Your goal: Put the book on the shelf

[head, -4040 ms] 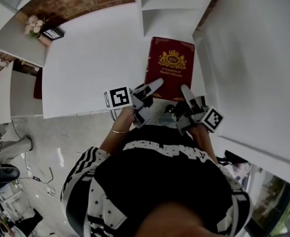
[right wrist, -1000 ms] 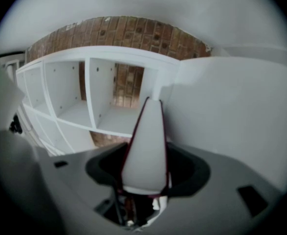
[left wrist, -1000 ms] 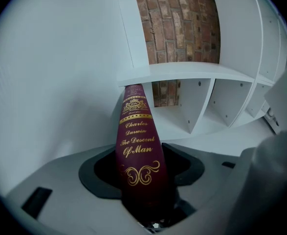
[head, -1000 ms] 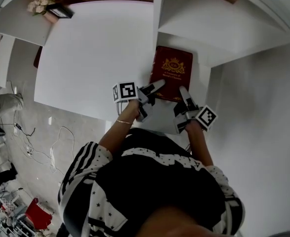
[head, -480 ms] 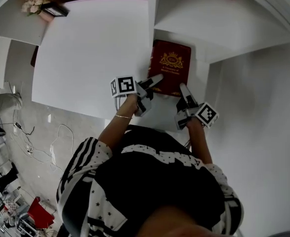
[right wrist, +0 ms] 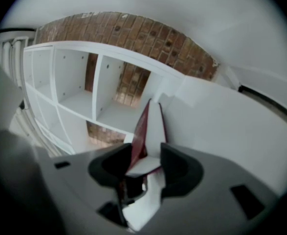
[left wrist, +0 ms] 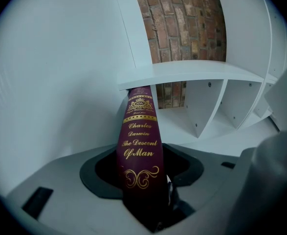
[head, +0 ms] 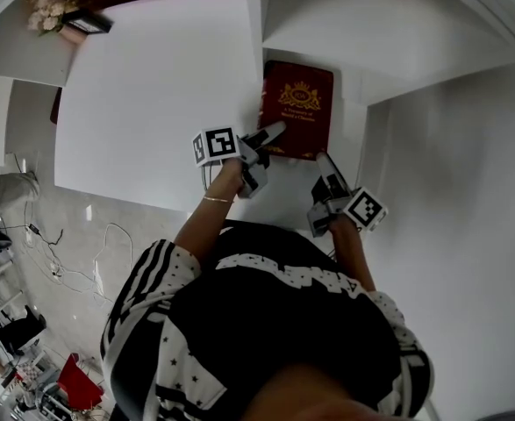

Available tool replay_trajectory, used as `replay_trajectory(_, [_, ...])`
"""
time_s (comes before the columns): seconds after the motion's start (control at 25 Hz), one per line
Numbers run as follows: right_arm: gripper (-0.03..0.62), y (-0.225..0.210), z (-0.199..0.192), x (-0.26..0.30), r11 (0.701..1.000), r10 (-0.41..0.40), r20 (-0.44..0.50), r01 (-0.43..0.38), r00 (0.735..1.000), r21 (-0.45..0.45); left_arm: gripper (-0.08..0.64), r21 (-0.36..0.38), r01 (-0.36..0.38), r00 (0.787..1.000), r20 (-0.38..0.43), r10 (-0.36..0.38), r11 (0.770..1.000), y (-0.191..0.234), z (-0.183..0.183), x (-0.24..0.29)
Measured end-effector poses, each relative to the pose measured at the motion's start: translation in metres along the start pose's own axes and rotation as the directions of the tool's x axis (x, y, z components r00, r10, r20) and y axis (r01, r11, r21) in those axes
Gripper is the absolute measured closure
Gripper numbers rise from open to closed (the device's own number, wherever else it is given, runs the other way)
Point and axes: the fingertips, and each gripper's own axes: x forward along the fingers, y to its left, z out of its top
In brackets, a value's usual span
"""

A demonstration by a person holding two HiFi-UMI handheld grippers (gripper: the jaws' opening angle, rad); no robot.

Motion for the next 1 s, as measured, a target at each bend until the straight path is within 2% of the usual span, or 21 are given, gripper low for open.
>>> replay_trajectory(0.08, [0.427,-0.003,-0.005,-0.002,1.0,-0.015,-0.007,0.015,1.0,0.008,0.299,0.003,0.002,1.0,0.004,-0.002,1.0,0.002,0.001,0.001])
replay_trajectory(0.16, [0.443,-0.009,-0.011,-0.004,0.999,-0.029,-0.008,0.029,1.0,0.027,0.299,0.012,-0.002,1.0,0.006,0.002,1.0,0.006,0.0,0.001])
replay_trajectory(0.32, [0.448,-0.024,-0.02,0.003,0.999,-0.014,0.013,0.014,1.0,0.041,0.299,0.018,-0.003,1.0,0.014,0.003,1.0,0.026,-0.005,0.001])
replay_trajectory(0.44, [0.451,-0.019,-0.015,0.009,0.999,0.003,0.033,-0.005,0.999,0.037,0.298,0.017,0.0,1.0,0.02,-0.001,1.0,0.025,-0.001,0.004])
replay_trajectory(0.64, [0.453,-0.024,-0.019,0.01,0.998,-0.019,0.051,0.017,0.999,0.055,0.296,0.054,-0.007,0.999,0.042,0.004,0.999,0.027,-0.002,0.001])
replay_trajectory(0.84, [0.456,-0.017,-0.015,0.021,0.997,0.039,0.087,-0.045,0.995,0.062,0.29,0.077,-0.025,0.999,0.05,0.021,0.997,0.031,0.0,0.001])
replay_trajectory(1.0, [0.457,-0.018,-0.005,0.023,0.998,0.013,0.105,-0.02,0.994,0.066,0.279,0.093,-0.034,0.999,0.038,0.031,0.995,0.029,-0.002,0.004])
